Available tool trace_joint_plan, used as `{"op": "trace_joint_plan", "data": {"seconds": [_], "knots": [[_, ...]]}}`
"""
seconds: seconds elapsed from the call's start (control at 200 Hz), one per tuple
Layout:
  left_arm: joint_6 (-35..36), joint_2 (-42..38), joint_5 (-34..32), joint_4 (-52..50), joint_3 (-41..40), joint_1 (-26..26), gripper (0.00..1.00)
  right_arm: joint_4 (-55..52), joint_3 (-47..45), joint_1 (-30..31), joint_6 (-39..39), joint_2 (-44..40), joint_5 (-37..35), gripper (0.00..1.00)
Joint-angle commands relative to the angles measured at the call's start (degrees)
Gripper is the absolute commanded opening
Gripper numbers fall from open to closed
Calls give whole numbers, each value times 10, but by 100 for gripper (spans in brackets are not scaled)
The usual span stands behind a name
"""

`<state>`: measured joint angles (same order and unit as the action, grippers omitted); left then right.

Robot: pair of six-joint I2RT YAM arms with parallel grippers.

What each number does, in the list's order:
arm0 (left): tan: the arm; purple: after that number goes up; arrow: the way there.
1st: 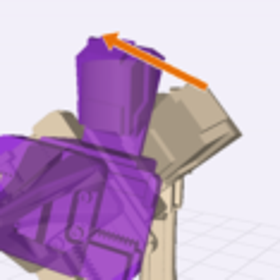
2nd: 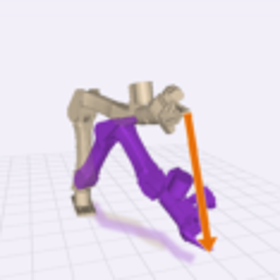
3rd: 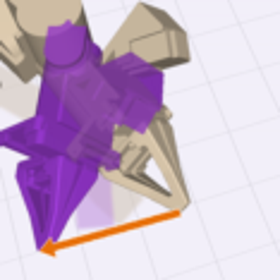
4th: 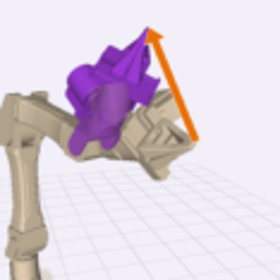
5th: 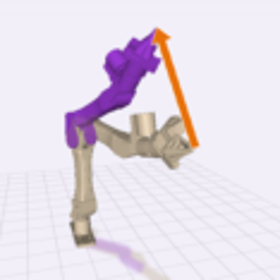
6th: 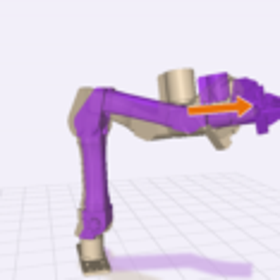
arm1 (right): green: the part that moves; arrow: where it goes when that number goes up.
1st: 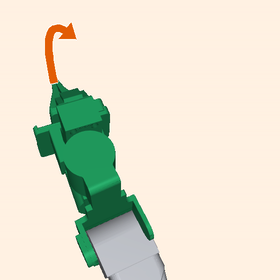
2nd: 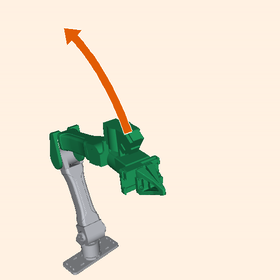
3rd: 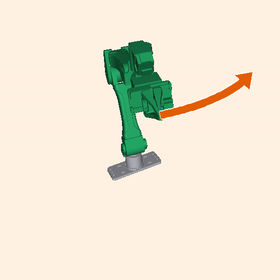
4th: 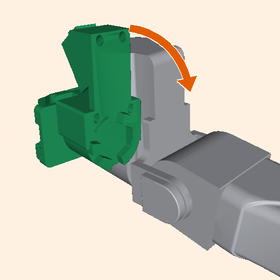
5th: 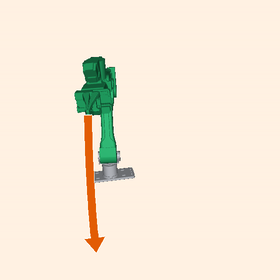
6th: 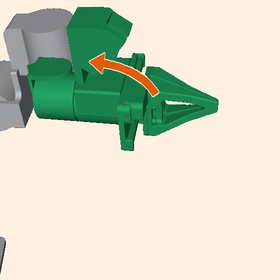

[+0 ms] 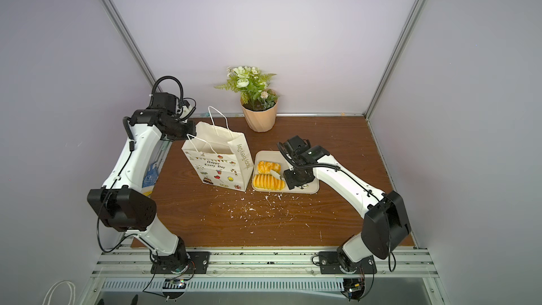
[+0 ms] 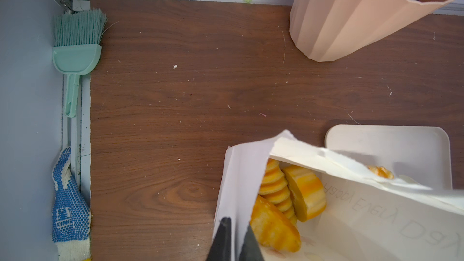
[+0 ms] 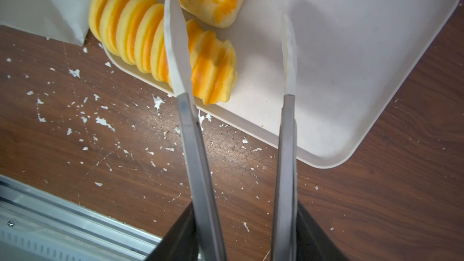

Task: Pack bread into a paper bag
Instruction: Adjust the fake bread on the plate.

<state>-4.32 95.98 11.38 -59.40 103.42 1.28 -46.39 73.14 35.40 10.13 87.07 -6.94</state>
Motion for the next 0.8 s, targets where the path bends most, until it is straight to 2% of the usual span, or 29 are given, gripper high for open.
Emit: {"op": "trace_joint_plan", "data": {"seconds": [0.0, 0.295, 0.435, 0.796], "knots": [[-1, -19, 4, -7, -6, 5, 12, 28, 17, -8, -15, 3, 24, 55], [0, -18, 4, -7, -7, 6, 12, 36, 44, -11, -34, 33, 50, 53], [1, -18, 2, -7, -6, 6, 13, 44, 38, -11, -44, 20, 75, 53], [1, -17, 3, -7, -6, 6, 13, 59, 41, -13, -74, 49, 60, 53]]}}
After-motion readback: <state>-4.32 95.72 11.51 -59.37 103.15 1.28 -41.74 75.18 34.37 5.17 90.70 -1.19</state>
